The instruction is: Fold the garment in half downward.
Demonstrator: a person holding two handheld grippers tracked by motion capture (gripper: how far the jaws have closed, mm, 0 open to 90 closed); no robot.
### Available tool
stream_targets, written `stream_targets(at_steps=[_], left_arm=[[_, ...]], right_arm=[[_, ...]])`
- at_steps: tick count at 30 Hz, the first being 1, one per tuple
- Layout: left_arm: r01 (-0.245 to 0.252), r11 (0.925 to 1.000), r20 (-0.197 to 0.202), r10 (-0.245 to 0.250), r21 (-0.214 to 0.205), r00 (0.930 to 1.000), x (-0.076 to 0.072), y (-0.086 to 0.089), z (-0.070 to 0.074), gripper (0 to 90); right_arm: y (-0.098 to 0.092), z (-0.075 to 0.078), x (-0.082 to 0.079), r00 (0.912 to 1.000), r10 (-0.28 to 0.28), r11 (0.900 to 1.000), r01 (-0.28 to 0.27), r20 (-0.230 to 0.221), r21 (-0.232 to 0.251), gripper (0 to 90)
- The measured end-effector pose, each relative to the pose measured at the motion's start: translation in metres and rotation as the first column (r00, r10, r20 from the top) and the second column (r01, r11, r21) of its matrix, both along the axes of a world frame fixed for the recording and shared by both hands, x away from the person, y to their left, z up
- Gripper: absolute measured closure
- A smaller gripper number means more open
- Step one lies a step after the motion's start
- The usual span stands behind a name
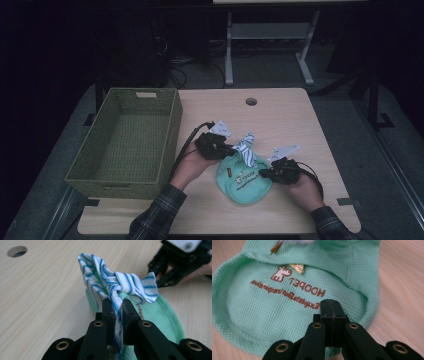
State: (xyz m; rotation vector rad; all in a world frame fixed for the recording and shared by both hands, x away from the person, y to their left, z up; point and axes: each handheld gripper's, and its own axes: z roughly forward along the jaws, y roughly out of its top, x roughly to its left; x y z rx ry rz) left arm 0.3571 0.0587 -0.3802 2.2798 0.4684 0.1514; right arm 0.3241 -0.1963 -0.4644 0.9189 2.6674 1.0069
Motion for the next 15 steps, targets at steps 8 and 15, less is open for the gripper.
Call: stream_targets(at_steps=[8,15], left_arm=[[0.064,0.9970,0.006,-0.065,0.042,0.9979,-0.018,-0.012,-0.011,83.0],[0.105,0.9935,-0.025,-0.104,0.045,0.9943,-0.030,-0.025,-0.026,82.9]], right_arm=[[-0.002,0.000,0.000,1.0000,0.005,1.0000,-0.005,0.006,0.002,90.0],[-0.009,0.004,0.000,0.9998,-0.019,0.9995,0.019,0.010,0.025,90.0]])
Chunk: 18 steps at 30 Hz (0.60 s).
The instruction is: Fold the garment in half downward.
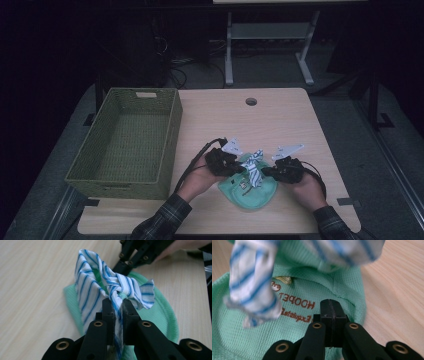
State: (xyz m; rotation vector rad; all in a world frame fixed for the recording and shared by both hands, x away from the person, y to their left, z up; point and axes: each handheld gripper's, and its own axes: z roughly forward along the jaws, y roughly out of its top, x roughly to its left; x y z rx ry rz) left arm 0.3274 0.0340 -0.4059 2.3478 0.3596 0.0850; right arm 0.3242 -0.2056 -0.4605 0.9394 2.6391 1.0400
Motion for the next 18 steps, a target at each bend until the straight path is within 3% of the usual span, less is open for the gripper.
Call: stream_targets(at_steps=[5,11,18], left_arm=[[0.025,0.9992,0.024,-0.025,0.031,0.9994,-0.009,-0.010,-0.002,82.9],[0.035,0.9983,0.032,-0.036,0.048,0.9988,-0.008,-0.010,-0.004,82.9],[0.036,0.9982,0.053,-0.038,0.048,0.9979,-0.011,-0.013,-0.001,82.8]], right_arm=[[-0.001,-0.001,0.000,1.0000,0.001,0.9999,-0.001,0.000,-0.016,89.9],[-0.014,0.020,-0.020,0.9991,-0.015,0.9986,0.013,0.040,0.050,89.9],[-0.004,0.023,-0.044,0.9975,0.062,0.9932,-0.065,0.033,0.097,89.9]])
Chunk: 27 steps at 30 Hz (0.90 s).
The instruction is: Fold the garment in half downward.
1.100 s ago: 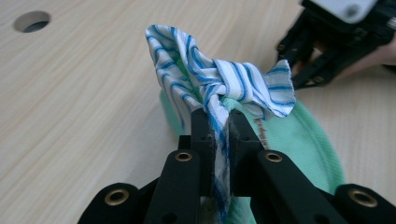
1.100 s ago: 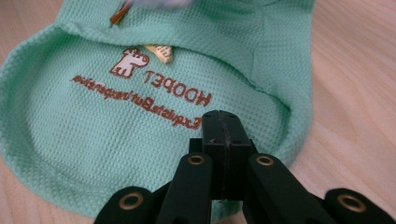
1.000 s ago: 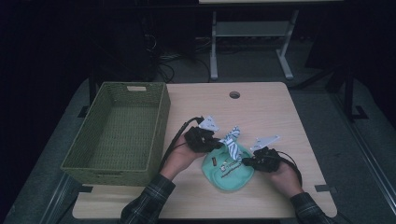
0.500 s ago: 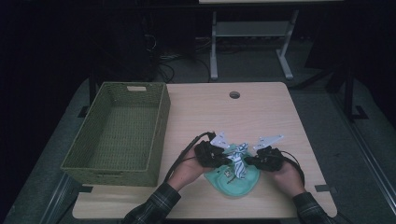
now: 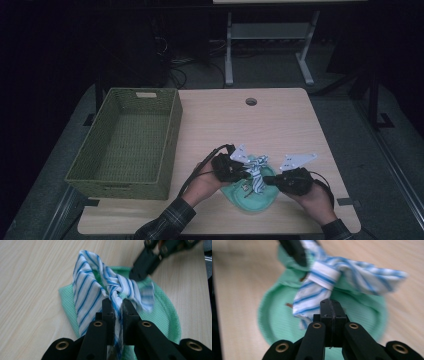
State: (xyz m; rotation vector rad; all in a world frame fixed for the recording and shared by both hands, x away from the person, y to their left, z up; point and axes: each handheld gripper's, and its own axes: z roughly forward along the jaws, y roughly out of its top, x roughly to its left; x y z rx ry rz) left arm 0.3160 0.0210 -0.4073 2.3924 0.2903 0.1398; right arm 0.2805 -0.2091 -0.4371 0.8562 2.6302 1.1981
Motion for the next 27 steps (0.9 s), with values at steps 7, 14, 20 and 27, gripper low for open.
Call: stream_targets(at_steps=[7,14,20,27], left_arm=[[0.024,0.9997,0.011,-0.024,-0.006,0.9997,-0.010,-0.006,0.003,81.8],[0.049,0.9979,-0.018,-0.050,-0.043,0.9986,-0.024,-0.016,-0.003,79.9],[0.083,0.9965,-0.022,-0.084,-0.006,0.9963,-0.030,-0.025,-0.013,80.7],[0.074,0.9972,-0.019,-0.074,0.000,0.9970,-0.028,-0.024,-0.015,81.0]], right_arm=[[0.013,-0.008,0.001,0.9990,0.034,0.9993,-0.034,-0.030,-0.015,89.9],[0.010,-0.013,0.004,0.9989,0.016,0.9993,-0.017,-0.044,-0.034,89.9],[-0.008,-0.016,0.005,0.9982,-0.034,0.9967,0.031,-0.050,-0.076,89.9],[-0.023,-0.025,-0.003,0.9955,-0.040,0.9930,0.031,-0.086,-0.114,89.9]])
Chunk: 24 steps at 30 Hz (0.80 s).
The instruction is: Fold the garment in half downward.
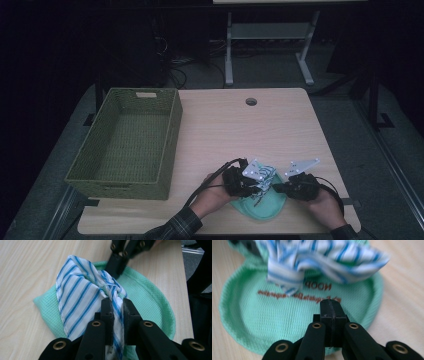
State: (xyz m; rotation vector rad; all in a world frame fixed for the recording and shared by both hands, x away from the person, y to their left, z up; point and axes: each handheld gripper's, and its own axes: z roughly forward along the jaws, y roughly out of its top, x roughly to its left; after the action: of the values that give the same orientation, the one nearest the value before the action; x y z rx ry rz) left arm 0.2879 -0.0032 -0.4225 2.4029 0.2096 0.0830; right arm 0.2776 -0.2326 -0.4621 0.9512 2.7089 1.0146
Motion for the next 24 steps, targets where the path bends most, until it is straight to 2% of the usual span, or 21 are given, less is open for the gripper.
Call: stream_targets(at_steps=[3,7,14,15,17,19,24], left_arm=[[-0.009,0.9999,0.015,0.009,0.012,0.9998,0.004,0.006,0.003,81.0],[-0.051,0.9987,0.021,0.051,0.003,0.9985,0.011,0.020,0.006,81.1],[-0.123,0.9912,0.018,0.124,-0.048,0.9921,0.019,0.046,0.017,81.2],[-0.121,0.9912,0.017,0.123,-0.053,0.9923,0.019,0.048,0.020,81.2],[-0.135,0.9864,0.001,0.136,-0.094,0.9907,0.016,0.051,0.023,81.2],[-0.126,0.9862,-0.002,0.127,-0.108,0.9919,0.012,0.052,0.025,81.3],[-0.097,0.9926,-0.005,0.097,-0.073,0.9953,0.005,0.047,0.016,81.2]], right_arm=[[0.006,-0.001,0.003,0.9999,0.012,0.9999,-0.012,-0.002,-0.002,89.9],[0.018,-0.001,0.011,0.9997,0.022,0.9997,-0.022,0.005,-0.003,89.9],[0.050,-0.001,0.027,0.9987,0.044,0.9990,-0.043,0.026,-0.013,90.0],[0.055,-0.001,0.029,0.9988,0.042,0.9991,-0.042,0.026,-0.013,90.0],[0.063,-0.001,0.034,0.9984,0.044,0.9989,-0.043,0.036,-0.016,90.0],[0.069,-0.001,0.037,0.9983,0.043,0.9990,-0.043,0.039,-0.015,90.0],[0.069,-0.001,0.040,0.9980,0.040,0.9991,-0.039,0.048,-0.018,90.0]])
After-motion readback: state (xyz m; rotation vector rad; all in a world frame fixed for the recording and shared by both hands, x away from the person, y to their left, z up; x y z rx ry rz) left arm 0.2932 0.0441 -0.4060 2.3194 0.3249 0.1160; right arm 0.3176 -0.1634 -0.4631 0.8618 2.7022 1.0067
